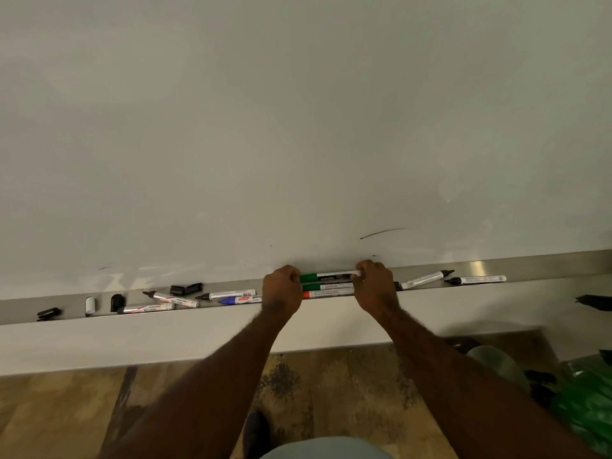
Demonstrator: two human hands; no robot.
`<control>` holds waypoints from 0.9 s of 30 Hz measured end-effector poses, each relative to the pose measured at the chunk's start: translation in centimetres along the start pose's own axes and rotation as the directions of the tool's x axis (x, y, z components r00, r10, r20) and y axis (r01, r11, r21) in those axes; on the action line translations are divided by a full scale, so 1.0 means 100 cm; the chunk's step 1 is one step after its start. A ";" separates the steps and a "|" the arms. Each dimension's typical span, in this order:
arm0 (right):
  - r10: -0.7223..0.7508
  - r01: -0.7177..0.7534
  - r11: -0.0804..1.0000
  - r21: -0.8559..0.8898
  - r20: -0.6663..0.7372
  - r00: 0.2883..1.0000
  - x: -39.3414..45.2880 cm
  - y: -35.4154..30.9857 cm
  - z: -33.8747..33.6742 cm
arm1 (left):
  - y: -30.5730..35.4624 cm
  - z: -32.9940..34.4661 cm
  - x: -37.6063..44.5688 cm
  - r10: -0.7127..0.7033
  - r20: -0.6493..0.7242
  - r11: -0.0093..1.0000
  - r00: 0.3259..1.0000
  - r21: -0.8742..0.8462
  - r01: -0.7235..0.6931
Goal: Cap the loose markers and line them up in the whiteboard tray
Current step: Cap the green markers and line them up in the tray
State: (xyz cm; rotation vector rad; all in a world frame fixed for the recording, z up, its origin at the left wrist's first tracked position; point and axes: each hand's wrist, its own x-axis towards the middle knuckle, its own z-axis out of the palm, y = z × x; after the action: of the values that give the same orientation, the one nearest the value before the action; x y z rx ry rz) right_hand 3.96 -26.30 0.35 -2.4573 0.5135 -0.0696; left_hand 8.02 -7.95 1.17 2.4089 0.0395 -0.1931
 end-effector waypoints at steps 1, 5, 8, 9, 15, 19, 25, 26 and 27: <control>0.008 -0.007 1.000 -0.026 0.008 1.000 0.000 0.002 -0.001 | -0.001 0.000 0.000 0.000 0.003 0.999 1.000 0.045 0.000; 0.046 -0.044 0.998 -0.044 0.053 0.998 0.001 0.006 -0.002 | -0.005 0.001 0.000 -0.022 0.093 0.974 0.995 0.227 0.001; 0.048 -0.048 0.999 -0.008 0.085 0.995 0.000 0.004 0.001 | -0.003 0.002 0.002 -0.048 0.124 0.974 0.991 0.228 0.019; 0.049 -0.049 0.999 -0.002 0.091 0.995 0.000 0.002 0.001 | -0.002 0.002 0.003 -0.052 0.136 0.973 0.989 0.230 0.019; 0.048 -0.050 0.999 0.012 0.099 0.994 -0.001 -0.001 0.006 | 0.001 0.006 0.001 -0.057 0.147 0.973 0.988 0.228 0.022; 0.034 -0.035 0.999 0.009 0.100 0.994 -0.001 0.000 0.005 | 0.000 0.008 0.002 -0.043 0.133 0.970 0.990 0.242 0.009; -0.200 0.189 0.902 -0.388 0.011 0.980 0.006 0.028 -0.031 | -0.004 -0.003 0.005 -0.002 0.030 0.980 1.000 0.200 -0.004; -0.188 0.177 0.866 -0.467 0.023 0.982 0.009 0.038 -0.041 | -0.006 -0.006 0.005 0.018 0.011 0.980 1.000 0.198 -0.020; -0.159 0.157 0.829 -0.537 0.042 0.986 0.012 0.047 -0.051 | -0.008 -0.008 0.005 0.043 -0.003 0.978 0.999 0.205 -0.041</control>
State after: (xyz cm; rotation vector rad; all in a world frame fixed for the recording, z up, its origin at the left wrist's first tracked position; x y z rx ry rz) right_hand 2.55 -33.10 1.63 -3.0552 0.3604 0.0051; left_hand 8.54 -6.88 1.15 2.6134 -0.0293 -0.1755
